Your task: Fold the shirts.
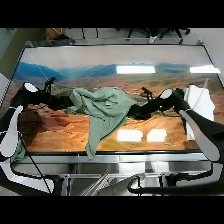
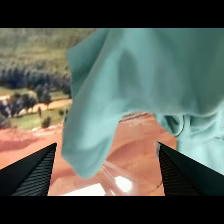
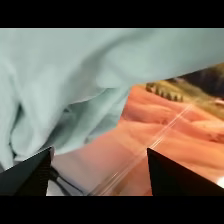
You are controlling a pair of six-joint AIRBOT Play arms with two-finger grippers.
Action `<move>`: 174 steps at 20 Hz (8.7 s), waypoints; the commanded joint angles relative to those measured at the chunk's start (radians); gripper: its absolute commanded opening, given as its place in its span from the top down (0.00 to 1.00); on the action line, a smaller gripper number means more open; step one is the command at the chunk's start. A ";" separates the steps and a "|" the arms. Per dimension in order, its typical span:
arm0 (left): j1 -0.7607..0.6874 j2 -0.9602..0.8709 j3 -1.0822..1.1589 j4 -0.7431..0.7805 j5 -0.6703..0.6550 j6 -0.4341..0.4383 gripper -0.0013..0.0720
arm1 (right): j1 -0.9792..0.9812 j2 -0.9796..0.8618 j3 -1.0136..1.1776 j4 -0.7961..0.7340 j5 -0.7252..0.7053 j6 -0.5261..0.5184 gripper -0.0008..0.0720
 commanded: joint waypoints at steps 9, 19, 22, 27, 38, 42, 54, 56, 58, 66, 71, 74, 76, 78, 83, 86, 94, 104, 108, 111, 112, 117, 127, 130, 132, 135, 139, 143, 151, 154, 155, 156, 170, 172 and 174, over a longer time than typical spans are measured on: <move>-0.037 -0.031 0.103 0.057 -0.066 0.012 0.96 | 0.090 -0.009 -0.029 0.145 -0.256 -0.136 0.97; -0.008 0.342 -0.314 0.027 -0.346 -0.038 0.96 | -0.300 -0.128 0.536 -0.012 -0.200 -0.174 0.97; -0.010 0.386 -0.454 -0.109 -0.238 -0.011 0.96 | -0.259 -0.197 0.544 -0.010 -0.106 -0.210 0.96; -0.008 0.330 -0.441 -0.205 -0.188 0.027 0.96 | -0.262 -0.222 0.545 -0.014 -0.031 -0.218 0.56; -0.010 0.201 -0.324 -0.206 -0.233 0.054 0.96 | -0.581 0.041 0.111 -0.261 0.250 -0.050 0.42; -0.010 0.200 -0.324 -0.212 -0.231 0.053 0.96 | -0.578 0.027 -0.060 -0.090 0.131 -0.150 0.24; -0.010 0.200 -0.323 -0.217 -0.225 0.053 0.96 | -0.487 -0.040 -0.052 0.087 0.008 -0.298 0.97; 0.002 0.223 -0.321 -0.277 -0.243 0.060 0.96 | -0.488 0.001 -0.009 0.089 0.028 -0.301 0.97; 0.040 0.304 -0.319 -0.431 -0.259 0.098 0.96 | -0.496 0.087 0.070 0.090 0.067 -0.301 0.97; 0.242 0.734 0.161 -0.761 -0.226 0.009 0.96 | -0.565 0.456 0.712 0.089 0.055 -0.266 0.97; 0.468 0.915 0.477 -0.749 -0.060 -0.063 0.96 | -0.591 0.558 0.994 0.039 -0.106 -0.267 0.97; 0.562 0.944 0.565 -0.675 -0.077 -0.071 0.96 | -0.591 0.565 1.001 0.032 -0.105 -0.278 0.97; 0.536 0.921 0.575 -0.674 -0.108 -0.075 0.96 | -0.591 0.539 0.999 0.033 -0.053 -0.278 0.97; 0.478 0.880 0.527 -0.674 -0.166 -0.082 0.96 | -0.591 0.490 0.982 0.074 0.021 -0.278 0.97; 0.135 0.705 0.236 -0.354 -0.097 -0.079 0.96 | -0.528 0.291 0.758 0.268 0.166 -0.335 0.97; -0.105 0.520 0.103 -0.011 0.168 -0.085 0.96 | -0.411 0.132 0.606 0.134 0.077 -0.349 0.97; -0.166 -0.158 0.443 0.062 0.098 -0.146 0.96 | -0.310 -0.267 0.567 -0.056 -0.172 -0.275 0.96; 0.043 -0.063 0.438 0.002 -0.454 -0.106 0.04 | -0.530 -0.050 0.447 -0.132 0.275 -0.153 0.52; 0.146 0.126 -0.046 0.001 -0.368 -0.071 0.04 | -0.631 0.073 0.134 -0.176 0.283 -0.150 0.52; 0.174 0.223 -0.313 -0.006 -0.217 -0.033 0.04 | -0.644 0.111 -0.043 -0.177 0.280 -0.146 0.41; 0.167 0.243 -0.377 -0.008 -0.157 -0.029 0.04 | -0.637 0.114 -0.092 -0.177 0.277 -0.148 0.41; 0.067 0.239 -0.567 -0.280 0.108 0.120 0.04 | -0.550 0.113 -0.259 -0.174 0.198 -0.161 0.41; 0.013 0.143 -0.381 -0.258 -0.104 0.128 0.96 | -0.417 0.160 -0.281 -0.113 0.200 -0.206 0.97; 0.013 0.258 -0.291 -0.258 -0.190 0.098 0.96 | -0.438 0.254 -0.197 -0.009 0.212 -0.252 0.97; 0.013 0.365 -0.187 -0.260 -0.227 0.066 0.97 | -0.466 0.324 -0.063 0.104 0.237 -0.290 0.97; 0.013 0.540 0.032 -0.261 -0.237 -0.003 0.97 | -0.505 0.417 0.233 0.177 0.236 -0.292 0.97; 0.013 0.745 0.383 -0.254 -0.170 -0.064 0.96 | -0.530 0.506 0.626 0.186 0.133 -0.285 0.97; 0.013 0.872 0.642 -0.196 -0.119 -0.082 0.96 | -0.531 0.574 0.841 0.178 0.010 -0.318 0.97; 0.011 0.811 0.583 -0.082 -0.186 -0.079 0.96 | -0.531 0.492 0.866 0.177 0.106 -0.330 0.97; -0.021 0.667 0.452 -0.081 -0.193 -0.031 0.96 | -0.529 0.329 0.790 0.286 0.256 -0.331 0.97; -0.043 0.603 0.406 -0.081 -0.177 -0.003 0.96 | -0.521 0.275 0.739 0.290 0.273 -0.338 0.97; -0.066 0.538 0.369 -0.080 -0.154 0.024 0.96 | -0.501 0.217 0.673 0.288 0.269 -0.364 0.97; -0.086 -0.380 0.715 -0.102 -0.125 0.010 0.96 | -0.362 -0.302 0.446 0.280 -0.220 -0.539 0.62; -0.050 -0.358 0.728 -0.103 -0.189 -0.051 0.86 | -0.414 -0.266 0.447 0.279 -0.116 -0.537 0.62; -0.007 -0.309 0.709 -0.103 -0.314 -0.114 0.14 | -0.481 -0.216 0.447 0.230 0.006 -0.469 0.62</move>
